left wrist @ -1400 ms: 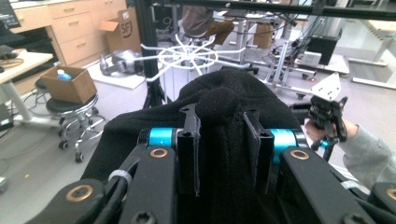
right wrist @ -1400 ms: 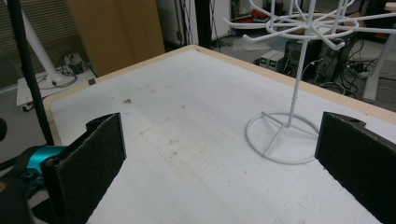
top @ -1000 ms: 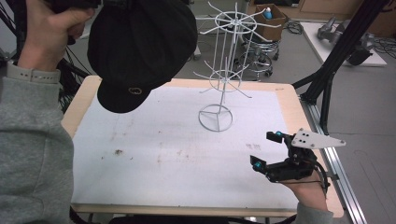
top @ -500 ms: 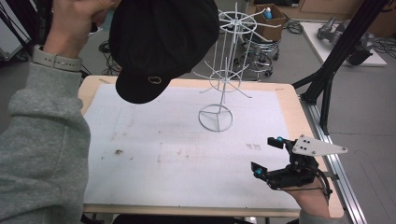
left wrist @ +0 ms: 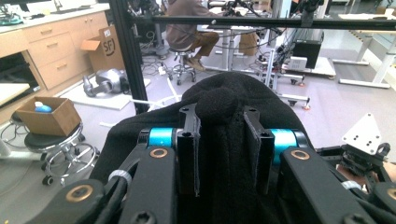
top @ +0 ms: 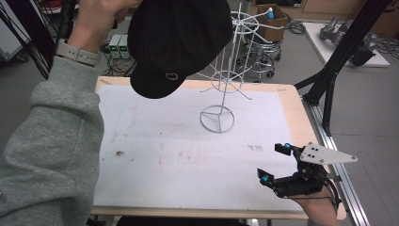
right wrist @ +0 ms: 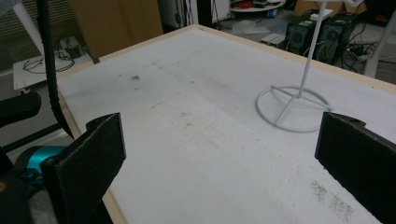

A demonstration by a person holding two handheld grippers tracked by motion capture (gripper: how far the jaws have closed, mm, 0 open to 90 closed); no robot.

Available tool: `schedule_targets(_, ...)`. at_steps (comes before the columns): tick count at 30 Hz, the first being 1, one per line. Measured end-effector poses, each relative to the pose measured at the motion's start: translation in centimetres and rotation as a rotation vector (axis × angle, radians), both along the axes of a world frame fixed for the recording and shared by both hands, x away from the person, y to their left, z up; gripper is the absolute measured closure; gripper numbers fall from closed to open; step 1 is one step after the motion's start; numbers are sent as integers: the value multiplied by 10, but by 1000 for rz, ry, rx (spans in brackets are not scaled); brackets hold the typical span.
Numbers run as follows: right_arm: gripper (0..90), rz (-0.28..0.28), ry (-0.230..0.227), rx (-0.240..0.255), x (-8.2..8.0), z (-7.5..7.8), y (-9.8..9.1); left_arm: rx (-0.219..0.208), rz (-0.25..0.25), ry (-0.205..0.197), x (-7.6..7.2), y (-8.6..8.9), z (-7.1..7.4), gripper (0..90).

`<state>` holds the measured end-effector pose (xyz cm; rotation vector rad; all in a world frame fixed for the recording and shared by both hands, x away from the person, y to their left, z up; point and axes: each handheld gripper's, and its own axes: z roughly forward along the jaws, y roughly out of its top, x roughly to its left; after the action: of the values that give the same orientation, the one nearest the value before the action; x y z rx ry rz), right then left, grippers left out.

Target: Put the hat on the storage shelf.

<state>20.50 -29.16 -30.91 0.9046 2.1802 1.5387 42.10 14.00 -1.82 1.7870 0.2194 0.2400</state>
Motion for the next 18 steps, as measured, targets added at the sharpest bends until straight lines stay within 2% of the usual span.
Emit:
schedule_targets(4, 8, -1, -5, 0, -3, 1, -1, -22, 4, -11, 0, 3, 6, 710)
schedule_targets(11, 8, -6, 1, -2, -3, 0, -3, -6, 24, -24, 5, 1, 14, 709)
schedule_targets(18, 8, -10, 6, -3, -2, -1, -4, 6, 31, 4, 15, -2, 4, 708)
